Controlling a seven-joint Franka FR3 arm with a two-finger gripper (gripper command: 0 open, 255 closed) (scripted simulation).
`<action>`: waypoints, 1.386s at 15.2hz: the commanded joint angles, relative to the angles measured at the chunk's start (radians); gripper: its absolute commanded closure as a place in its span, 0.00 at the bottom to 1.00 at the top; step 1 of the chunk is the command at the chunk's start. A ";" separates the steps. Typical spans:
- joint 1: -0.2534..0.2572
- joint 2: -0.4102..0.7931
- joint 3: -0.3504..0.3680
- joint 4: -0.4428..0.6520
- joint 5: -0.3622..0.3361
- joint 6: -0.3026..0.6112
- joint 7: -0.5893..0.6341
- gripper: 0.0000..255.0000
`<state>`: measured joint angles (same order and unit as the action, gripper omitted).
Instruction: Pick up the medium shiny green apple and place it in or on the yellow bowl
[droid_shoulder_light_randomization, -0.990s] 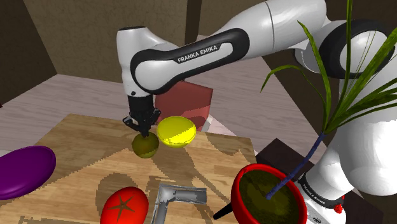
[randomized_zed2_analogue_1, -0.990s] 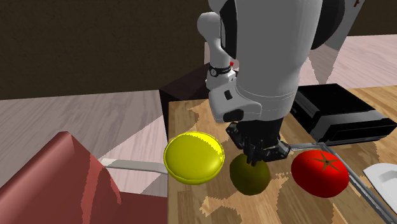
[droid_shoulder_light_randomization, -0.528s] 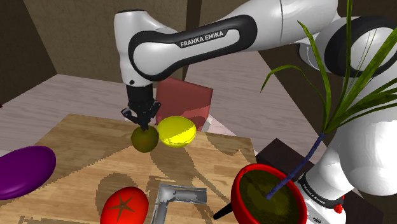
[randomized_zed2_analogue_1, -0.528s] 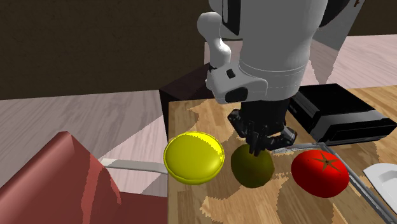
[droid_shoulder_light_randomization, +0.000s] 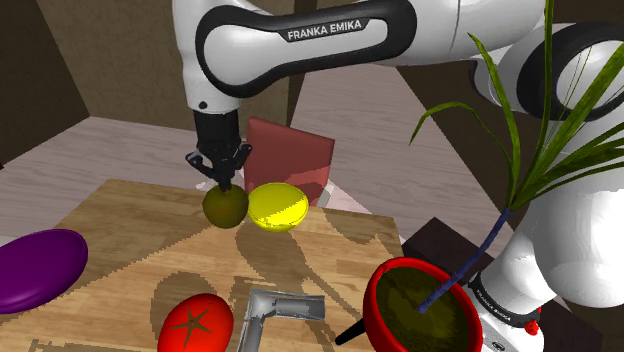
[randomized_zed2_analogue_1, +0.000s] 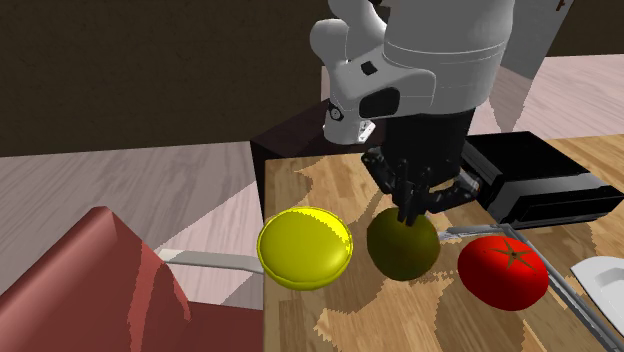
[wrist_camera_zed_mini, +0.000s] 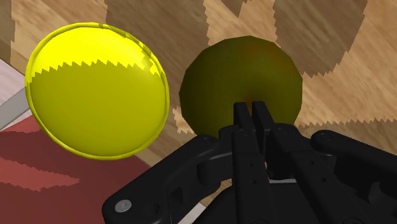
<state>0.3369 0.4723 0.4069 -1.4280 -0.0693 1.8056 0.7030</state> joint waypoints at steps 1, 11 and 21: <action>0.002 -0.004 0.002 0.023 0.002 -0.027 0.002 1.00; -0.048 -0.072 -0.003 0.054 0.027 -0.126 -0.052 1.00; -0.214 -0.228 -0.059 -0.014 0.083 -0.220 -0.263 1.00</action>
<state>0.1420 0.2521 0.3572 -1.4494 0.0104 1.6029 0.4693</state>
